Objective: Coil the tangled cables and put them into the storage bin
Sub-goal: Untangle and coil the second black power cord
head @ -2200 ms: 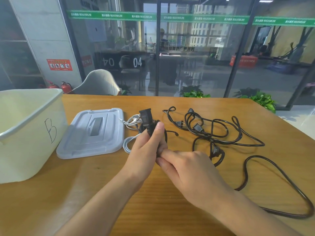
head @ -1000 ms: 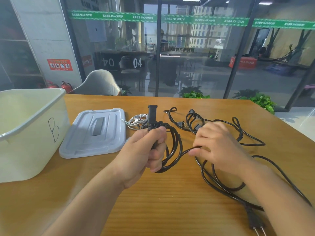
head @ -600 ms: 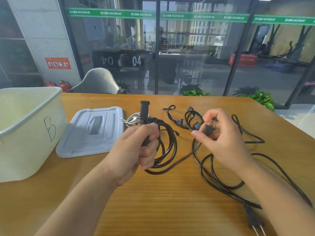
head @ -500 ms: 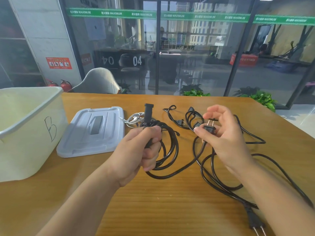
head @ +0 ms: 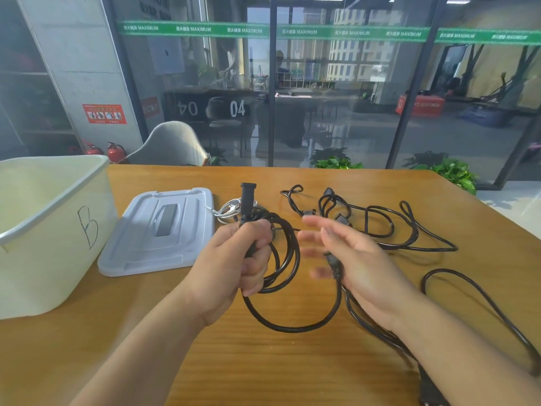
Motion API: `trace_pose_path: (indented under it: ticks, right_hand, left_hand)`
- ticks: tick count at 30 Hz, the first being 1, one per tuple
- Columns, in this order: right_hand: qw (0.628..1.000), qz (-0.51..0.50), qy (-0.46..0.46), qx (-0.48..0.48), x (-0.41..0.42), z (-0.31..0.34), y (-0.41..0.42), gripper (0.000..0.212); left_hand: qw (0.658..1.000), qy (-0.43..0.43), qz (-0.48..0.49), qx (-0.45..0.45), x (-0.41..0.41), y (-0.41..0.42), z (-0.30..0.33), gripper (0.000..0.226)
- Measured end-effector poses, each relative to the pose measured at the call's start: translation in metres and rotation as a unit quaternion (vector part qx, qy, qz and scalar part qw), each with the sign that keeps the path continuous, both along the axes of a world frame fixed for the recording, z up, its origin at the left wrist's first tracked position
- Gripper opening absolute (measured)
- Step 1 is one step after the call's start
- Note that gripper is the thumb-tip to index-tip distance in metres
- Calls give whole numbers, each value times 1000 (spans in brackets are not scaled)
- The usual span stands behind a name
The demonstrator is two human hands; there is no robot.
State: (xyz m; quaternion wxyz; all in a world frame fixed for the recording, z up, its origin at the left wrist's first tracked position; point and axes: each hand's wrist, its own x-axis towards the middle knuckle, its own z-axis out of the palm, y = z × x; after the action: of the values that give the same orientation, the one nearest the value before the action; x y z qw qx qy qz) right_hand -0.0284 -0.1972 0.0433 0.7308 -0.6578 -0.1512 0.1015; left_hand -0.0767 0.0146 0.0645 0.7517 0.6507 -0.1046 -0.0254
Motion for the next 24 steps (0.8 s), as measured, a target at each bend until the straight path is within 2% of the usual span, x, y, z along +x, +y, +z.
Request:
trace_pose_path:
  ticks: [3, 9, 14, 21, 24]
  right_hand:
    - [998, 40, 7, -54, 4, 0, -5, 31]
    - [995, 83, 24, 45, 10, 0, -13, 75]
    - [992, 111, -7, 52, 9, -1, -8, 97]
    - [997, 65, -32, -39, 9, -3, -11, 78]
    - [997, 60, -6, -48, 10, 0, -14, 68]
  left_hand:
    - [1000, -1, 10, 1, 1, 2, -1, 30]
    - [1000, -4, 16, 12, 2, 2, -2, 25]
    - [1000, 7, -8, 26, 2, 1, -4, 28]
    - [999, 4, -34, 41, 1, -2, -6, 30]
    - [999, 5, -33, 33, 1, 0, -5, 30]
